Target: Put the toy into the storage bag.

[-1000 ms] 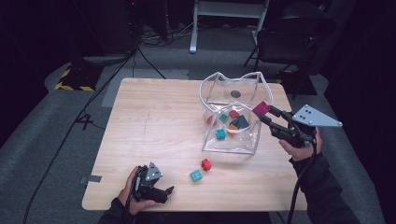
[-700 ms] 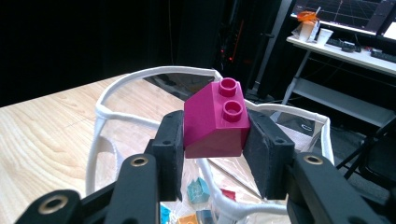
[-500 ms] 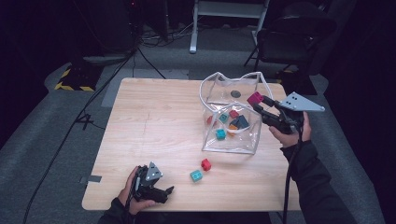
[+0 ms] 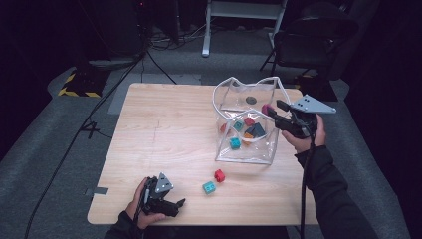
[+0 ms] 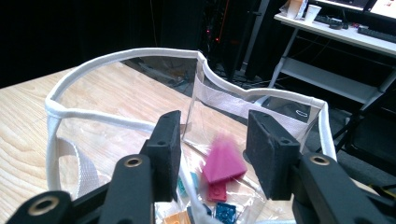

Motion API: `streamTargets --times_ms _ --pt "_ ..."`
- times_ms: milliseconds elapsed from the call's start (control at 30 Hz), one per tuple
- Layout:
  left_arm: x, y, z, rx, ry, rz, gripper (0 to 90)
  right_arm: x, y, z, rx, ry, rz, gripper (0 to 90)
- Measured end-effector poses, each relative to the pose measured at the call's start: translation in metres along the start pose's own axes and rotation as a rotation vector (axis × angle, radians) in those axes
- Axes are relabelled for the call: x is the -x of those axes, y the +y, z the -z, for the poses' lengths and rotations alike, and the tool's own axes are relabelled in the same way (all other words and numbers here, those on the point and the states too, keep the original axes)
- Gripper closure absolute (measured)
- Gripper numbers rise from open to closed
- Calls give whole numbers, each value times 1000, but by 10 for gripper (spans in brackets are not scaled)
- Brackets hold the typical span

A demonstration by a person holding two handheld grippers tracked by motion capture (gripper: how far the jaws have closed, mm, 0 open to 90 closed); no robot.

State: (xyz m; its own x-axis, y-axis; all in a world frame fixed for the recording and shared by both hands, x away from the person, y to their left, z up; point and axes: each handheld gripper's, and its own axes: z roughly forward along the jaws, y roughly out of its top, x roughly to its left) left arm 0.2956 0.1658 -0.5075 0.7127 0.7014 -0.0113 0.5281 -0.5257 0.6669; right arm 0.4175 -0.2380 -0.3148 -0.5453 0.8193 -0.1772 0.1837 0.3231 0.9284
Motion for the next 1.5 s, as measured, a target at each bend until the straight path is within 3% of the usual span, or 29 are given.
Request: streamTargets --times_ms 300,700,1100,1500 --pt "0 0 0 -1 -1 1 47 -4 2 11 23 7 15 528" --pt "0 0 0 -2 0 1 47 -13 -3 40 66 61 21 512" --pt "0 0 0 -1 -1 2 47 -22 -25 62 80 119 31 493" --pt "0 0 0 0 -1 -1 46 -40 -53 62 48 177 46 486"
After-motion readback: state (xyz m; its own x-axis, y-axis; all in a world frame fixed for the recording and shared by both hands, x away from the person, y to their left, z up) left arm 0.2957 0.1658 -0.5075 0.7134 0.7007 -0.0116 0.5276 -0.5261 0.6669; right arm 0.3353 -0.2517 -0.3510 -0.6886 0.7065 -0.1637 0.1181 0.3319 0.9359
